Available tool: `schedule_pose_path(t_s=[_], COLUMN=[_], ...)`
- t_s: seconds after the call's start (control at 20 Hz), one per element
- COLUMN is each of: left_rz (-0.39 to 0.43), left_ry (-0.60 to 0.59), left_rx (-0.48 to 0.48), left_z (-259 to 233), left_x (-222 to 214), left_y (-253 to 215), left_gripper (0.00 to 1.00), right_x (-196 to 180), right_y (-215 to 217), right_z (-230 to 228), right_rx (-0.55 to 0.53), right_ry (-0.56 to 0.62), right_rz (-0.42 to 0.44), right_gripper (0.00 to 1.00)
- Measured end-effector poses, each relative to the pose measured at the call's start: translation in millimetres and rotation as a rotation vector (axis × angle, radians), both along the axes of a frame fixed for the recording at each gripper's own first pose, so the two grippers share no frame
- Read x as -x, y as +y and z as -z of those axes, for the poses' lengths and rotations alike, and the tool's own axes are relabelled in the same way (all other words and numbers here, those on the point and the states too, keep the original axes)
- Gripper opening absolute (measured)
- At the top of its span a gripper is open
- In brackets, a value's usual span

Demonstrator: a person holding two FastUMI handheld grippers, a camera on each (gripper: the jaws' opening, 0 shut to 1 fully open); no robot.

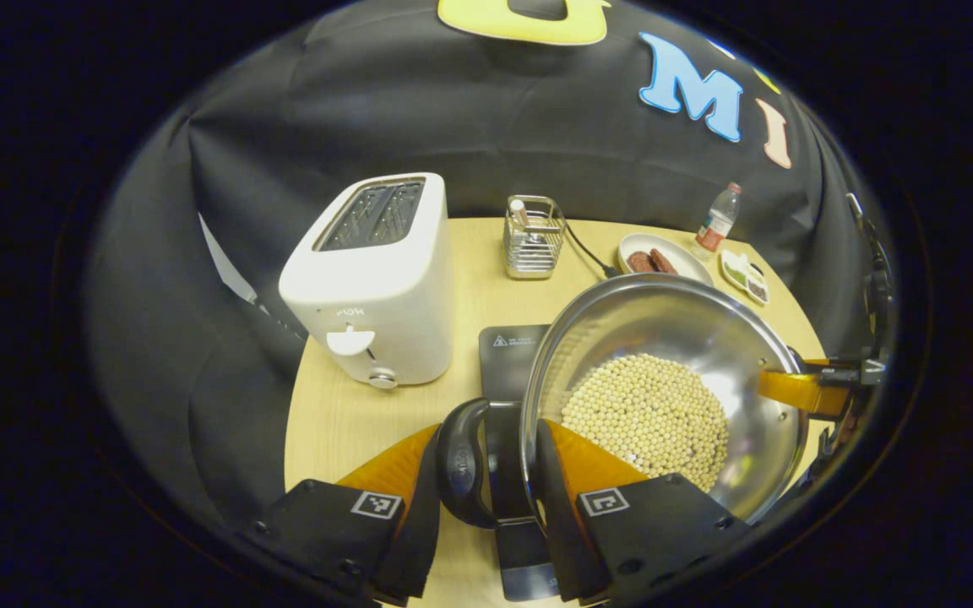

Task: First push the handle of the pot to place it horizontally, then grasp the pot with both hands and set it on the induction cooktop.

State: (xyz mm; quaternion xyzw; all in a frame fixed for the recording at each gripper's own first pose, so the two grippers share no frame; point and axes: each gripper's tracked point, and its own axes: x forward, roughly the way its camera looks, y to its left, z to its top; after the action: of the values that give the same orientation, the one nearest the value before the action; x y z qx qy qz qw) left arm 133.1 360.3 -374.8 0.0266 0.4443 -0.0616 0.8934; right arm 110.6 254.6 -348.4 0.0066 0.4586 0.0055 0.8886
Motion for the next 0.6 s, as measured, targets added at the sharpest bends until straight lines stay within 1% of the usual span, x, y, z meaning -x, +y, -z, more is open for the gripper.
schedule_pose_path(t_s=[0.2, 0.25, 0.35, 0.4, 0.6], left_rz=[0.005, 0.004, -0.001, 0.001, 0.007], left_ry=[0.003, 0.004, 0.005, 0.005, 0.005], left_rx=[-0.004, -0.003, 0.004, 0.003, 0.0], left_z=[7.9, 10.5, 12.8, 13.9, 21.0], left_x=[-1.7, -2.8, -3.4, -3.2, -4.7], left_y=[2.5, 2.2, 4.9, 6.2, 6.7], left_gripper=[0.62, 0.59, 0.59, 0.62, 0.62], right_x=[-2.7, -3.0, -4.3, -4.0, -3.6], right_y=[1.5, 1.6, 3.0, 4.0, 5.4], right_z=[6.5, 7.0, 9.2, 11.0, 17.5], right_rx=[0.005, 0.007, 0.005, 0.005, 0.002], right_ry=[-0.002, -0.006, -0.008, -0.008, -0.004], right_rz=[0.0, 0.001, 0.004, 0.005, 0.013], right_gripper=[0.57, 0.57, 0.57, 0.57, 0.57])
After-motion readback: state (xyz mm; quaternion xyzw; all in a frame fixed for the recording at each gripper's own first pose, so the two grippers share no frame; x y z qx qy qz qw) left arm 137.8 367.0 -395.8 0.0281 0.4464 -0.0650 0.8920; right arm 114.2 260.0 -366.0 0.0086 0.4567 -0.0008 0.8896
